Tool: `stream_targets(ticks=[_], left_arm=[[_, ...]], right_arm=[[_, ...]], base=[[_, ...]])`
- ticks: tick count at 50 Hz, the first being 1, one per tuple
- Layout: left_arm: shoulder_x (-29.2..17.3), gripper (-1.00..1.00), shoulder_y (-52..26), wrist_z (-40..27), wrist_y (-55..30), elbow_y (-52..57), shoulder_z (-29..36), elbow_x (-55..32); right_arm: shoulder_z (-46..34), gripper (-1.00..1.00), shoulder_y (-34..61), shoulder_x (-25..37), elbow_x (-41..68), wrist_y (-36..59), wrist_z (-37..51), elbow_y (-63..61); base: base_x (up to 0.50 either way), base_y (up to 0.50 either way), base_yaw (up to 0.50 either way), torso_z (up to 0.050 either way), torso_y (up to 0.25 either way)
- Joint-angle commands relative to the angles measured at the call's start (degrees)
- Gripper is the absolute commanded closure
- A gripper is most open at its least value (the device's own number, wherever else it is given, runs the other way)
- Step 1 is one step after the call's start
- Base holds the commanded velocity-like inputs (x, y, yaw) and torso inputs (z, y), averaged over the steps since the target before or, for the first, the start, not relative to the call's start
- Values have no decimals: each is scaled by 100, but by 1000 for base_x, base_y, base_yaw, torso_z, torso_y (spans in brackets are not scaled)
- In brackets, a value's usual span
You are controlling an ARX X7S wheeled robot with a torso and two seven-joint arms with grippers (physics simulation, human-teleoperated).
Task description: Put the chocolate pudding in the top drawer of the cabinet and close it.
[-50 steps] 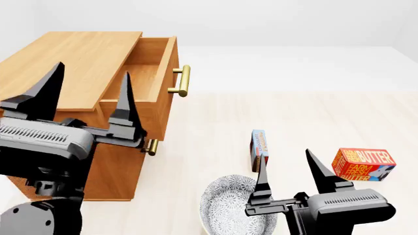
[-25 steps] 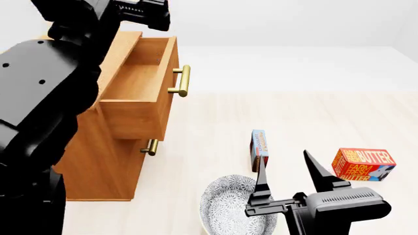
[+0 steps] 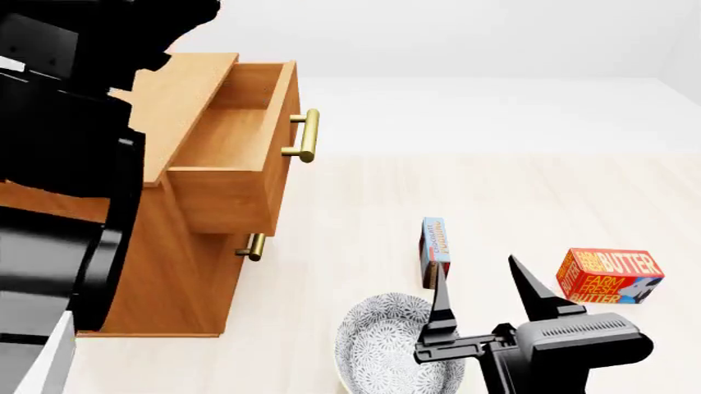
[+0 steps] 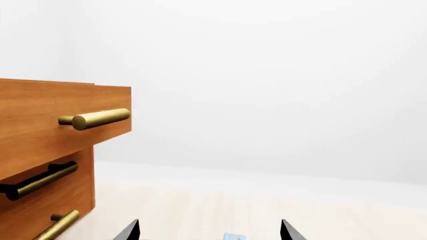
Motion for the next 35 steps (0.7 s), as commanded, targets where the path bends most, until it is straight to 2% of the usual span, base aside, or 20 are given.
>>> stream_targets(ticks=[1, 6, 15, 23, 35], left_arm=[[514, -100, -1006, 333, 496, -2762, 744, -446], [515, -100, -1237, 203, 543, -3324, 2009, -1901], [516, -100, -1324, -69, 482, -3540, 3557, -3470], [516, -100, -1356, -65, 505, -3671, 4394, -4451], [516, -100, -1267, -231, 488, -3843, 5092, -5520]], right_arm=[[0, -100, -5, 12, 66, -69, -23, 105], [-14, -100, 20, 2, 76, -96, -27, 161], [29, -100, 33, -12, 138, -138, 6, 217], [71, -100, 36, 42, 233, 36, 67, 27], [-8, -100, 61, 30, 188, -47, 50, 154]], base=[[0, 0, 0, 0, 0], [0, 0, 0, 0, 0], [0, 0, 0, 0, 0], [0, 0, 0, 0, 0], [0, 0, 0, 0, 0]])
